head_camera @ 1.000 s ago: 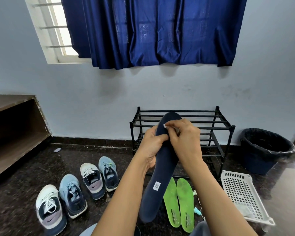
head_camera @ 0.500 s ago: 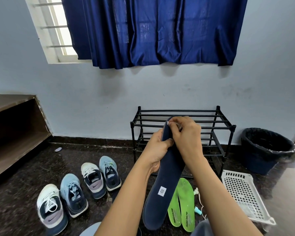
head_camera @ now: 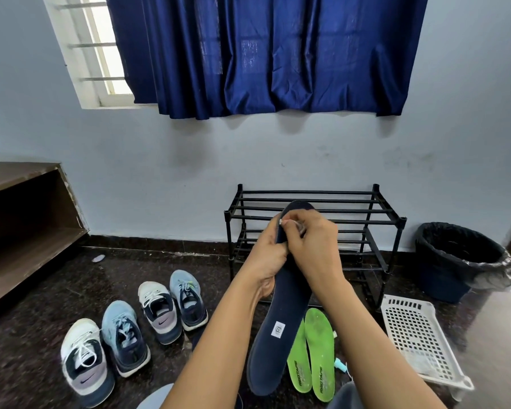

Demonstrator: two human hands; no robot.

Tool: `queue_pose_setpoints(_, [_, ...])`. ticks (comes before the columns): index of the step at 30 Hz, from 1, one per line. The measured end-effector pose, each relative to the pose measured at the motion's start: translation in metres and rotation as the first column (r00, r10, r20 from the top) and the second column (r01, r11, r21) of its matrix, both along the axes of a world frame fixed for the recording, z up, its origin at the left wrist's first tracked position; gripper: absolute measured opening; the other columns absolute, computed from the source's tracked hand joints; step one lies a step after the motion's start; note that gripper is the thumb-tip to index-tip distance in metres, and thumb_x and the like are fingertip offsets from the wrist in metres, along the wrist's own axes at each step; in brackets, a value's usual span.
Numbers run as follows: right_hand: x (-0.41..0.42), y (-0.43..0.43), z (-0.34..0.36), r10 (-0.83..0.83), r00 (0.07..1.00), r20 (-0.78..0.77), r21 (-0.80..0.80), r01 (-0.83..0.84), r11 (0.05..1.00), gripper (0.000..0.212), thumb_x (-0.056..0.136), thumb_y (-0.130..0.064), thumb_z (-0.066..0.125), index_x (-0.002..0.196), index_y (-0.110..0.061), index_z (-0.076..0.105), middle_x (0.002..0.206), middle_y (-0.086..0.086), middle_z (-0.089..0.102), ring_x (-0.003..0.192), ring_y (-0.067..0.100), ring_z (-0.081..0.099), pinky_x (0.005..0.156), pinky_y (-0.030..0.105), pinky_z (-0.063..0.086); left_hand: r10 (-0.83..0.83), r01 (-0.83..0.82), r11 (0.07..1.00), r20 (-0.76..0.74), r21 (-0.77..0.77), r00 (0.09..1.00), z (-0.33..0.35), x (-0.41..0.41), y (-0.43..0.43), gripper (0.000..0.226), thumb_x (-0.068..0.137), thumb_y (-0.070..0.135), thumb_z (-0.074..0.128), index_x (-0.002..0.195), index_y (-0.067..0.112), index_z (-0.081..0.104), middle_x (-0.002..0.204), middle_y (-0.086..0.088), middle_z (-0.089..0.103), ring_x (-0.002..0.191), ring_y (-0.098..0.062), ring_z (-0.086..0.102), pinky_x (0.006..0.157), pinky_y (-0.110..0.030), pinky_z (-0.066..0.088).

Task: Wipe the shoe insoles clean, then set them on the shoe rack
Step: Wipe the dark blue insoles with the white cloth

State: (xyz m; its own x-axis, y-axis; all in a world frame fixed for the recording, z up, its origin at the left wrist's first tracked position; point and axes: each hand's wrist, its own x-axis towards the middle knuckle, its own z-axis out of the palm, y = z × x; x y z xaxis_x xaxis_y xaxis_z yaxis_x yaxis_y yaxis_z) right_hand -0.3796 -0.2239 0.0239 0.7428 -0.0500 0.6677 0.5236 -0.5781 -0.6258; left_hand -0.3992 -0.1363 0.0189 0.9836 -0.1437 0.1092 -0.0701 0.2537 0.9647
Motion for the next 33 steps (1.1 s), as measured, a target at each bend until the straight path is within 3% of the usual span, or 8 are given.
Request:
queue_pose_setpoints(3, [0.002,0.002,0.001,-0.024,1.0,0.016,-0.03,0.025,0.999,0.009,0.083,-0.005,0.062,0.085,-0.006,0.07,0.084,0.01,0.066,0.073,0.017,0.054,0.068,0.01,0.028,0.0,0.0,1.0,-0.006,0.011,1.0,0.0,0.0,0.002,0.046,0.093,-0.012,0.046,0.117,0.025,0.059,0.096,-0.007,0.071,0.085,-0.017,0.07,0.069,-0.028,0.058])
queue_pose_setpoints(7, [0.009,-0.006,0.007,-0.105,0.994,0.015,0.028,0.105,0.994,0.01,0.085,-0.006,0.061,0.088,-0.005,0.071,0.087,0.011,0.068,0.079,0.024,0.06,0.07,0.012,0.029,-0.025,0.025,0.999,0.005,0.038,1.0,0.0,-0.004,-0.003,0.055,0.09,-0.018,0.043,0.121,0.025,0.06,0.113,-0.008,0.07,0.105,-0.022,0.067,0.091,-0.036,0.052])
queue_pose_setpoints(13, [-0.001,0.003,0.0,-0.026,1.0,-0.008,-0.03,0.026,0.999,0.009,0.083,-0.006,0.062,0.085,-0.007,0.071,0.086,0.008,0.068,0.077,0.02,0.059,0.07,0.013,0.031,0.009,-0.009,1.0,-0.008,0.012,1.0,0.0,-0.002,0.002,0.048,0.092,-0.014,0.046,0.121,0.023,0.059,0.097,-0.006,0.072,0.086,-0.017,0.07,0.069,-0.027,0.057])
queue_pose_setpoints(18, [0.009,-0.008,0.007,-0.111,0.994,-0.002,0.023,0.111,0.994,0.012,0.085,-0.008,0.06,0.087,-0.008,0.071,0.086,0.009,0.069,0.079,0.024,0.062,0.076,0.024,0.041,-0.029,0.03,0.999,-0.006,0.042,1.0,0.0,-0.007,-0.004,0.059,0.09,-0.019,0.041,0.118,0.028,0.062,0.115,-0.007,0.07,0.107,-0.022,0.066,0.092,-0.034,0.052])
queue_pose_setpoints(24, [-0.003,-0.003,0.001,-0.016,1.0,-0.023,-0.029,0.015,0.999,0.01,0.082,-0.005,0.063,0.085,-0.007,0.072,0.085,0.008,0.068,0.075,0.018,0.057,0.069,0.01,0.03,0.005,-0.005,1.0,-0.028,0.0,1.0,0.001,-0.004,-0.001,0.046,0.091,-0.014,0.047,0.117,0.022,0.061,0.097,-0.008,0.071,0.089,-0.021,0.069,0.072,-0.03,0.057])
queue_pose_setpoints(29, [0.008,-0.014,0.011,-0.13,0.991,-0.018,0.042,0.131,0.991,0.013,0.085,-0.007,0.06,0.09,-0.005,0.072,0.09,0.013,0.068,0.085,0.026,0.06,0.077,0.021,0.037,-0.032,0.032,0.999,-0.015,0.017,0.999,0.0,-0.008,-0.008,0.06,0.091,-0.019,0.04,0.123,0.028,0.059,0.111,-0.005,0.071,0.101,-0.021,0.067,0.09,-0.036,0.052])
queue_pose_setpoints(31, [0.008,-0.018,0.012,-0.15,0.988,-0.044,0.075,0.153,0.985,0.014,0.087,-0.009,0.059,0.092,-0.005,0.071,0.092,0.013,0.068,0.086,0.026,0.061,0.08,0.027,0.041,-0.039,0.039,0.998,-0.018,0.04,0.999,0.0,-0.01,-0.009,0.064,0.09,-0.02,0.037,0.116,0.034,0.061,0.109,-0.001,0.072,0.101,-0.017,0.067,0.091,-0.034,0.052])
queue_pose_setpoints(33, [0.003,-0.014,0.009,-0.106,0.994,-0.038,0.066,0.108,0.992,0.013,0.085,-0.008,0.06,0.089,-0.007,0.072,0.089,0.01,0.069,0.081,0.022,0.061,0.076,0.021,0.04,-0.028,0.029,0.999,-0.022,0.031,0.999,0.0,-0.009,-0.007,0.062,0.09,-0.02,0.039,0.112,0.033,0.063,0.107,-0.004,0.072,0.098,-0.019,0.068,0.086,-0.034,0.053])
